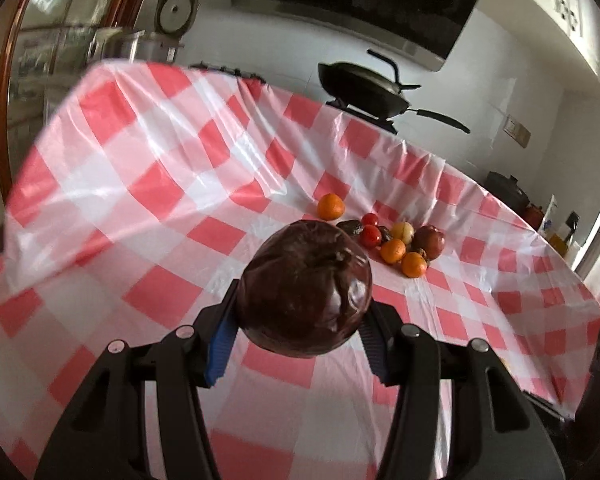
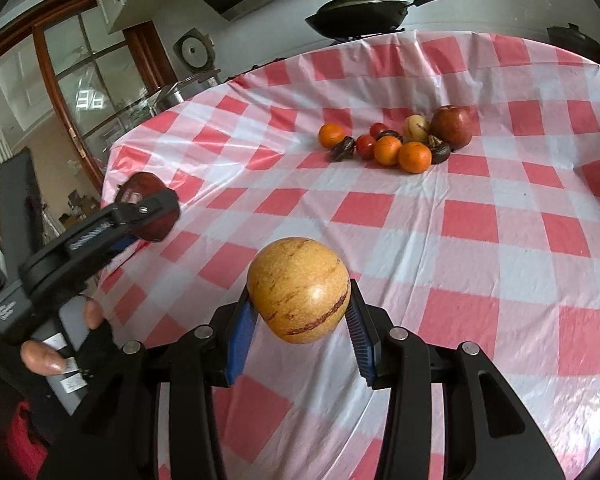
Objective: Organize fruits
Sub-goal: 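Carry the pepino melon and pomegranate in both tools to the sink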
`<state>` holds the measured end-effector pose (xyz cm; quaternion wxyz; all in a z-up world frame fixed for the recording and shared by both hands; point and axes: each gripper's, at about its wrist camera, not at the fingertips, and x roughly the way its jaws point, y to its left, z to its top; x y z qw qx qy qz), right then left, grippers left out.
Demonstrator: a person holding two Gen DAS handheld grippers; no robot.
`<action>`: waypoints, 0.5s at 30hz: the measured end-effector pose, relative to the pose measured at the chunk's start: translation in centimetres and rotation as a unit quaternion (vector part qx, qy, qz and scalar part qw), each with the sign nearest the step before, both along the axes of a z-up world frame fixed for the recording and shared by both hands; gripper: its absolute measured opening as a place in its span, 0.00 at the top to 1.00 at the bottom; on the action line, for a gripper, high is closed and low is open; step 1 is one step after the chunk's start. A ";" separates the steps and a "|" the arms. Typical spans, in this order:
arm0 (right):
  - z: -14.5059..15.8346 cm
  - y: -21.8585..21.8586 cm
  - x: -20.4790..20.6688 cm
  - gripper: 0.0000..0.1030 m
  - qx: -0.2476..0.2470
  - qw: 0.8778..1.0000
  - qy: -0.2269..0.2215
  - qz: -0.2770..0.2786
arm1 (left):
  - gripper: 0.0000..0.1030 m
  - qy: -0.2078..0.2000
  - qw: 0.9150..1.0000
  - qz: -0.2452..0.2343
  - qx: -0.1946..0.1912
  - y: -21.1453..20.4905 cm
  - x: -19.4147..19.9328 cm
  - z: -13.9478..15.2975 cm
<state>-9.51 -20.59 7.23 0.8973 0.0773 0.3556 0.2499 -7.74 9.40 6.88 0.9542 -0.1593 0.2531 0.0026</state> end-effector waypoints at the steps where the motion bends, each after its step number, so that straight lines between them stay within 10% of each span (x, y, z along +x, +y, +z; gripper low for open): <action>1: 0.1 0.2 -0.3 0.59 0.000 1.000 0.000 0.003 | 0.47 -0.004 1.000 -0.002 0.004 0.1 -0.6 0.3; 15: 0.2 6.0 -4.9 0.58 -0.035 0.996 -0.005 0.082 | 0.47 0.013 0.999 0.010 0.034 4.5 -8.7 -0.7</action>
